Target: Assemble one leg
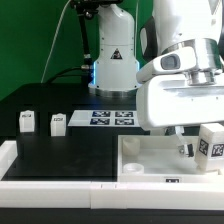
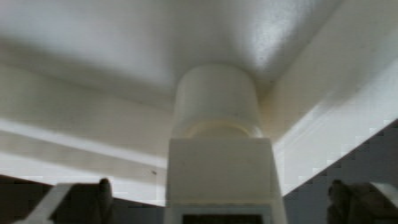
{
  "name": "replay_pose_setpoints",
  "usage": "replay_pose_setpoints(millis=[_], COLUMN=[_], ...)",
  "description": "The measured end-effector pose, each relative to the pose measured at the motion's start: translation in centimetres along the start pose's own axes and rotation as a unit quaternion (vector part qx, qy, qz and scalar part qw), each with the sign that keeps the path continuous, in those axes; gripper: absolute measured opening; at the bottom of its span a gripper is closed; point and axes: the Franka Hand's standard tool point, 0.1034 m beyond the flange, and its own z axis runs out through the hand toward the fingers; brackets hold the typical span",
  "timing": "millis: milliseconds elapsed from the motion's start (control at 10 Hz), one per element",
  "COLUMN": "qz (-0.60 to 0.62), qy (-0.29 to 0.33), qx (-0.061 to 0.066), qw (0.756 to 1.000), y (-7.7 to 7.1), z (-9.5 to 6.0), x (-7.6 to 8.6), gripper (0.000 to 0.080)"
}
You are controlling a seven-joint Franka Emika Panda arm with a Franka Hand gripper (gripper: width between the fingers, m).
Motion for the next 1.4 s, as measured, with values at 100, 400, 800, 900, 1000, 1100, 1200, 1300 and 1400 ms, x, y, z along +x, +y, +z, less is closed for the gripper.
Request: replay_pose_setpoints(millis=[100,400,800,900,1000,1100,1200,1300,1400], qz=[0.000,0.001,-0.005,-0.005,0.005,0.005,0.005,0.005,0.005], qy=[0.000,0.002,-0.031,-0.028,-0.060,-0.060,-0.060,-0.060,-0.060], qx=[0.000,0.000,0.011,0.010,0.020,0.020,0.020,0.020,0.020], qw=[1.000,1.000,0.999,1.000,0.998,0.998,0.998,0.998,0.998], y=[0.0,-0.3,-0.6,-0.5,-1.1,-1.1,-1.1,-1.1,-1.1], z=[0.0,-0.9,-2.7,-2.7,-2.5,-2.5,-2.5,-2.5,-2.5], x=[0.0,0.6,1.6,1.7,1.1,1.1,1.1,1.1,1.1], gripper=[0.0639,0.0648,0.0649,0.0649,0.0649,0.0649,0.0649,0.0649,0.0649])
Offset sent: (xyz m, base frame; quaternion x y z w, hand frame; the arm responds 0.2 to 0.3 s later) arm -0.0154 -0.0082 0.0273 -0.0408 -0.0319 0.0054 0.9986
